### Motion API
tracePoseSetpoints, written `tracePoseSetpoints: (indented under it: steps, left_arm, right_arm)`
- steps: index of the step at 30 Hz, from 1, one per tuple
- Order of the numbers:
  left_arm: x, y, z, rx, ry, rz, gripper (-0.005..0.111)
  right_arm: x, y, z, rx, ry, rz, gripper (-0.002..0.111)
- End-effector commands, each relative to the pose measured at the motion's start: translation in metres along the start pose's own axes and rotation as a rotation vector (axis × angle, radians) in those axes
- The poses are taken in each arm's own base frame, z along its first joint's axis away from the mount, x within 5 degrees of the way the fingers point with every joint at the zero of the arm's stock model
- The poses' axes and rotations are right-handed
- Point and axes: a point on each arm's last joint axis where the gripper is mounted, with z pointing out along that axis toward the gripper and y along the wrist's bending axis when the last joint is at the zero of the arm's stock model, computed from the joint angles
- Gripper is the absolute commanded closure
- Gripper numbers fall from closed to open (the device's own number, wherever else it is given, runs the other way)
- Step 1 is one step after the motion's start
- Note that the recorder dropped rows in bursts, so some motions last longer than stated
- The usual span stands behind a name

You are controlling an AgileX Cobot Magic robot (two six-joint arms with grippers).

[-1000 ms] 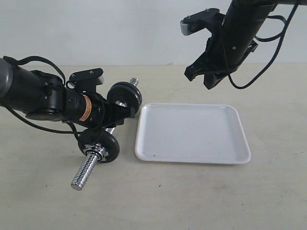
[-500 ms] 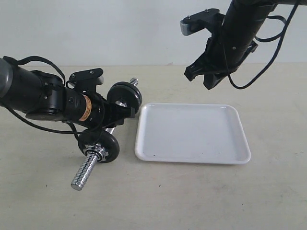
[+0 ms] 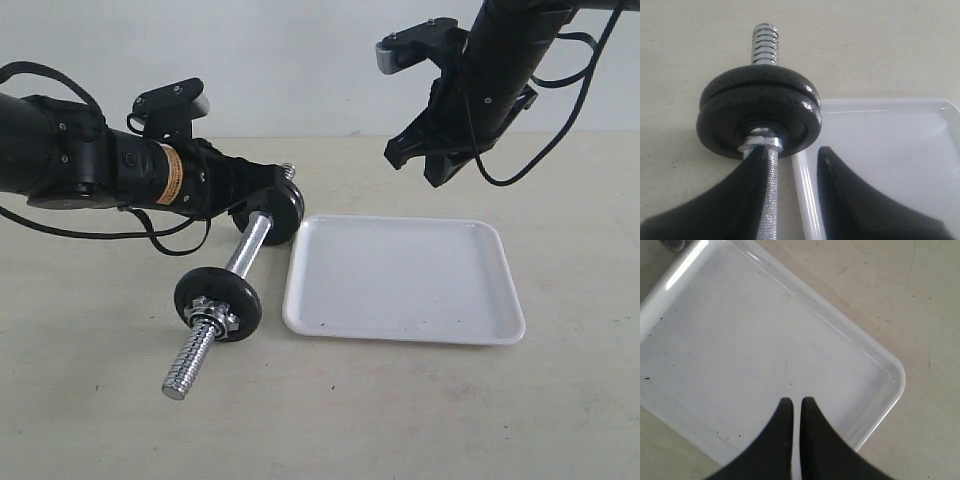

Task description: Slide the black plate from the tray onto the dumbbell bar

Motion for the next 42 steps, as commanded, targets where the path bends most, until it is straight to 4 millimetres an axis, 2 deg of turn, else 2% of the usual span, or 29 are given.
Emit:
tracePoseSetpoints:
  steps: [1,8,15,18,21,22,27,34,38,42]
  left_arm:
    - [0.001,0.0,0.0,-0.003,0.004,-0.009,0.075]
    - [-0.008,-0.002,-0.011,-0.021,-0.03,0.008,0.075]
    - [-0.023,0.003,-0.046,-0.157,-0.097,0.116,0.075]
    - [-0.026,0.005,-0.061,-0.2,-0.121,0.152,0.083]
    - [-0.027,0.004,-0.075,-0.206,-0.139,0.188,0.098]
    - [-0.027,0.003,-0.081,-0.204,-0.146,0.199,0.102]
    - [-0.026,0.003,-0.109,-0.219,-0.19,0.214,0.102]
    - [-0.024,-0.001,-0.16,-0.211,-0.291,0.252,0.102]
    - [-0.016,-0.001,-0.195,-0.204,-0.366,0.251,0.102]
    - [-0.005,0.001,-0.233,-0.199,-0.457,0.244,0.102]
  right_arm:
    - [-0.001,0.0,-0.005,0.005,-0.011,-0.007,0.109]
    - [-0.001,0.0,-0.005,0.008,-0.01,-0.009,0.109]
    - [-0.001,-0.001,-0.005,0.009,-0.014,-0.002,0.109]
    - [-0.001,0.0,-0.007,0.004,-0.017,0.002,0.109]
    - [-0.001,0.001,-0.016,0.007,-0.037,0.003,0.109]
    - [-0.001,0.001,-0.02,0.01,-0.048,0.002,0.109]
    - [0.0,0.003,-0.056,0.027,-0.127,0.013,0.109]
    - [0.01,0.01,-0.125,0.057,-0.292,0.038,0.109]
    - [0.028,0.016,-0.168,0.084,-0.419,0.038,0.109]
    - [0.058,0.025,-0.201,0.111,-0.568,0.061,0.109]
